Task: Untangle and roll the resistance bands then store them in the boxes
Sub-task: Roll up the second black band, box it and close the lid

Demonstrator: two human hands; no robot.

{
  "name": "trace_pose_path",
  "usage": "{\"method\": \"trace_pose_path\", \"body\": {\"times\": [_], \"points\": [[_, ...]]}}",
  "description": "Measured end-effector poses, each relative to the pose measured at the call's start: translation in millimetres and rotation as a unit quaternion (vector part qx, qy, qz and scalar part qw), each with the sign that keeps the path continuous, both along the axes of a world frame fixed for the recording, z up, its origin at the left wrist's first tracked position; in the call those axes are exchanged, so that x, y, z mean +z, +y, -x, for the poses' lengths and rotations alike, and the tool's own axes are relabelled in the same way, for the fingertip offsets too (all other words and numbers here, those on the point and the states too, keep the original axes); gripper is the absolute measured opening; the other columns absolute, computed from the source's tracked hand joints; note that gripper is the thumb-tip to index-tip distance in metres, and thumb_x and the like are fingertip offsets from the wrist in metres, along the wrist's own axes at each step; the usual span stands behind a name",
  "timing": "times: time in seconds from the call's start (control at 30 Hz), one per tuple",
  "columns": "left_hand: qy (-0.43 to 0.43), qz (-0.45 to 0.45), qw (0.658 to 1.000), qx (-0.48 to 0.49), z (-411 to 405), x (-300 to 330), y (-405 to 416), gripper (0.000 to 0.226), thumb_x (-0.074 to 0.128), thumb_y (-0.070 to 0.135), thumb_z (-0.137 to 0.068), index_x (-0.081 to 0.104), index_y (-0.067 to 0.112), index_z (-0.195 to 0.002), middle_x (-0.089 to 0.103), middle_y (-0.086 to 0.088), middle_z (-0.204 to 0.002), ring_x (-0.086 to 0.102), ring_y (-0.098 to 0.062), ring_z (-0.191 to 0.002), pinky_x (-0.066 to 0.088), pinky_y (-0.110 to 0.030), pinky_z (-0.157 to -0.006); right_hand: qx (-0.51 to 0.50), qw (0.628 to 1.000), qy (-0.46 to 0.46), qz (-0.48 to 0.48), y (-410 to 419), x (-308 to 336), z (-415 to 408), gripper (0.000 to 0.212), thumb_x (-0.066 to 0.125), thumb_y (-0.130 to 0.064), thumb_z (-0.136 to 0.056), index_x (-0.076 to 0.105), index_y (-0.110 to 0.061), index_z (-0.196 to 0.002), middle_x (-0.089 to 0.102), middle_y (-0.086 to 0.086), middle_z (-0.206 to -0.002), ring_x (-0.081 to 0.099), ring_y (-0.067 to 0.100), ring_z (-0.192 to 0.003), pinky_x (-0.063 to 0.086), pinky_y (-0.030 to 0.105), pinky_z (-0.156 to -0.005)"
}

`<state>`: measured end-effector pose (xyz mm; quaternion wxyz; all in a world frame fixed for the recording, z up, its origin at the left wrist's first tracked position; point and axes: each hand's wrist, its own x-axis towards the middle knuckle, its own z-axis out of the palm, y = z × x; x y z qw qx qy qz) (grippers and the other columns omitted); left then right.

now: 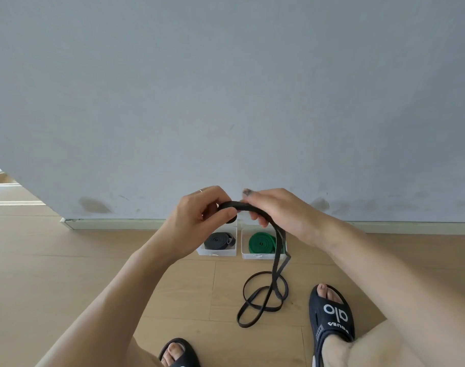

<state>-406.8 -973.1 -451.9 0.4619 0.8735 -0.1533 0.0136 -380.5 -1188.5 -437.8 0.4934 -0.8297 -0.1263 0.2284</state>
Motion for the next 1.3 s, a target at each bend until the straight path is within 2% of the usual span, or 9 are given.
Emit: {"method": "trace_pose_path", "body": {"times": [0.13,0.27,0.4,0.57,0.67,0.83,1.1,1.2,1.3], "points": [[-0.020,0.036,0.999,0.004,2.3,1.4,-2.9,0.012,0.068,0.022,-0.095,0.066,0.028,-0.085,0.066,-0.010,-0.075,0.046,-0.030,-0.066,0.037,-0.023,-0.059,0.007,0.989,0.073,-0.127,-3.6,-8.2,-4.2,0.030,0.066,-0.041,-0.098,0.074,-0.030,-0.071,0.052,-0.002,-0.074,0.048,0.018,-0.078,0.037,0.032,-0.081],[-0.025,0.073,0.997,0.018,4.1,3.3,-8.3,0.013,0.065,0.023,-0.095,0.065,0.029,-0.084,0.067,-0.004,-0.078,0.052,-0.033,-0.073,0.043,-0.036,-0.067,0.010,0.937,0.211,-0.279,-0.4,-7.2,-3.8,0.019,0.067,-0.025,-0.096,0.070,-0.015,-0.079,0.061,-0.002,-0.077,0.045,0.014,-0.069,0.036,0.030,-0.069],[-0.017,0.134,0.990,0.026,5.7,6.2,-13.7,0.016,0.064,0.011,-0.099,0.067,0.022,-0.088,0.063,-0.021,-0.080,0.056,-0.038,-0.076,0.052,-0.019,-0.073,0.015,0.901,0.271,-0.339,3.2,-5.9,-1.5,0.027,0.062,-0.033,-0.100,0.069,-0.016,-0.080,0.063,0.000,-0.073,0.042,0.018,-0.066,0.034,0.030,-0.068],[0.002,0.177,0.984,0.015,7.0,4.9,-13.8,0.008,0.064,0.016,-0.099,0.068,0.018,-0.093,0.064,-0.026,-0.085,0.063,-0.045,-0.086,0.058,-0.024,-0.084,-0.016,0.899,0.250,-0.359,10.1,-5.7,-2.7,0.020,0.065,-0.024,-0.098,0.078,-0.018,-0.083,0.049,-0.002,-0.070,0.042,0.013,-0.064,0.030,0.028,-0.066],[-0.052,0.038,0.998,-0.001,5.1,3.2,-4.8,0.003,0.064,0.033,-0.092,0.066,0.032,-0.093,0.062,0.002,-0.078,0.051,-0.019,-0.071,0.043,-0.018,-0.071,-0.033,0.931,0.198,-0.305,11.2,-9.4,-4.5,0.024,0.065,-0.019,-0.099,0.071,-0.013,-0.077,0.055,-0.002,-0.065,0.047,0.011,-0.062,0.032,0.026,-0.063],[-0.139,-0.116,0.982,-0.048,3.7,-8.2,0.3,0.013,0.073,0.033,-0.094,0.065,0.024,-0.087,0.053,0.012,-0.078,0.047,-0.017,-0.069,0.041,-0.027,-0.061,-0.014,0.973,0.133,-0.188,9.0,-16.1,-2.5,0.033,0.080,-0.032,-0.089,0.065,-0.015,-0.065,0.062,-0.004,-0.063,0.050,0.010,-0.061,0.037,0.025,-0.065],[-0.096,-0.027,0.995,-0.026,6.3,5.4,-2.3,0.026,0.070,0.014,-0.092,0.060,0.030,-0.075,0.053,0.012,-0.072,0.043,-0.008,-0.067,0.034,-0.015,-0.065,-0.002,0.943,0.206,-0.260,6.8,-6.6,-0.9,0.031,0.073,-0.030,-0.093,0.059,-0.006,-0.105,0.077,0.015,-0.094,0.052,0.016,-0.072,0.041,0.025,-0.065],[-0.083,0.004,0.997,-0.002,6.9,6.1,-1.9,0.013,0.065,0.021,-0.093,0.066,0.024,-0.080,0.058,0.007,-0.075,0.043,-0.011,-0.069,0.037,-0.021,-0.066,0.001,0.931,0.220,-0.292,3.2,-6.3,-3.8,0.016,0.071,-0.022,-0.094,0.059,-0.013,-0.089,0.075,0.024,-0.103,0.051,0.017,-0.071,0.040,0.027,-0.069],[-0.114,-0.006,0.993,-0.005,6.8,5.5,-1.8,0.008,0.069,0.031,-0.090,0.067,0.027,-0.084,0.060,0.010,-0.076,0.045,-0.012,-0.071,0.036,-0.016,-0.067,-0.014,0.930,0.219,-0.293,4.6,-7.4,-5.7,0.020,0.073,-0.014,-0.093,0.057,-0.015,-0.082,0.074,0.016,-0.088,0.050,0.015,-0.065,0.038,0.026,-0.066]]}}
